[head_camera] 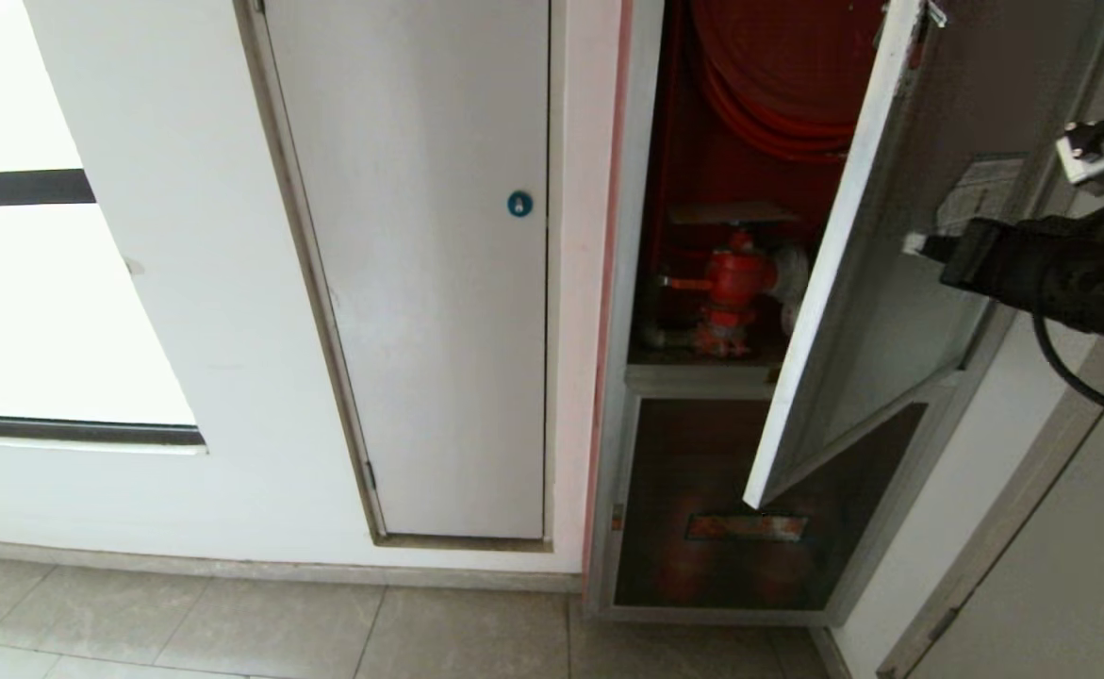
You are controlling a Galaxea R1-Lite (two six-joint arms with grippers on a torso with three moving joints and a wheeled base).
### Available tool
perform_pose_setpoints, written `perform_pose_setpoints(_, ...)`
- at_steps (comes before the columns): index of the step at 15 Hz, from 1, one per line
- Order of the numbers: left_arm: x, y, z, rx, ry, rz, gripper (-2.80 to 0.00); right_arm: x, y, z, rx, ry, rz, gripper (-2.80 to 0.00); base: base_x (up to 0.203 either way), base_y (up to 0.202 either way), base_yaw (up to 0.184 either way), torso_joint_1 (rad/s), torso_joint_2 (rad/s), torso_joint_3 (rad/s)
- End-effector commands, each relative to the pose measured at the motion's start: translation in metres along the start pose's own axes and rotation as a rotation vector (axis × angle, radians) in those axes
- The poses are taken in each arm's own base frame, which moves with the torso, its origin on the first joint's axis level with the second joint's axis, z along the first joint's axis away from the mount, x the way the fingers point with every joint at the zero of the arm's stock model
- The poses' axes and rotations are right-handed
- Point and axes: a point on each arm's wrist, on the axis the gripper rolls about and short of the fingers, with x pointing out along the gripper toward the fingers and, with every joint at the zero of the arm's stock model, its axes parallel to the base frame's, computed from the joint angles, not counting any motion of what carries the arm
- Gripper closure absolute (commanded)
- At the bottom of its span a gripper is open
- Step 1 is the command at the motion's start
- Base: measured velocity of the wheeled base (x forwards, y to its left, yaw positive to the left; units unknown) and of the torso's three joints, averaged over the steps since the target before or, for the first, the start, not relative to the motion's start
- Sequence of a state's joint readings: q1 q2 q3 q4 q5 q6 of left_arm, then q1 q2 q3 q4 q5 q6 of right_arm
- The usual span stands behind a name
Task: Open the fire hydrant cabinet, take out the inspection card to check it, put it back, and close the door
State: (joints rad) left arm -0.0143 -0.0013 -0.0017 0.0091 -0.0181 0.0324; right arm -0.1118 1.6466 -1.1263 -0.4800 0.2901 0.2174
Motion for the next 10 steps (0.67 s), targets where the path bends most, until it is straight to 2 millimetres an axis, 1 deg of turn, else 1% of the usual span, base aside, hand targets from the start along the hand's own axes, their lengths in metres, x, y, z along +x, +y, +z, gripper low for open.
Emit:
perform_pose_setpoints(1,0.0,0.0,0.0,0.0,0.0,0.0,0.0,0.047,-0.015,-0.027,-0.001,0.076,-0.007,0.0,0.0,0.0,0.0,0.0,0.0,0.0)
perform_pose_setpoints(3,0.0,0.0,0.0,0.0,0.0,-0.001,0.0,0.075,-0.014,-0.034,-0.07,0.076,-0.023,0.0,0.0,0.0,0.0,0.0,0.0,0.0)
perform_pose_setpoints(5,0.0,0.0,0.0,0.0,0.0,0.0,0.0,0.09,-0.004,-0.04,-0.155,0.079,-0.028,0.0,0.0,0.0,0.0,0.0,0.0,0.0)
perform_pose_setpoints(6,0.0,0.0,0.0,0.0,0.0,0.0,0.0,0.096,-0.004,-0.039,-0.209,0.069,-0.03,0.0,0.0,0.0,0.0,0.0,0.0,0.0)
perform_pose_setpoints(7,0.0,0.0,0.0,0.0,0.0,-0.001,0.0,0.098,-0.001,-0.036,-0.231,0.055,-0.042,0.0,0.0,0.0,0.0,0.0,0.0,0.0)
perform_pose_setpoints(8,0.0,0.0,0.0,0.0,0.0,-0.001,0.0,0.094,0.005,-0.033,-0.236,0.047,-0.055,0.0,0.0,0.0,0.0,0.0,0.0,0.0)
perform_pose_setpoints(10,0.0,0.0,0.0,0.0,0.0,0.0,0.0,0.071,0.012,-0.021,-0.241,0.024,-0.065,0.0,0.0,0.0,0.0,0.0,0.0,0.0)
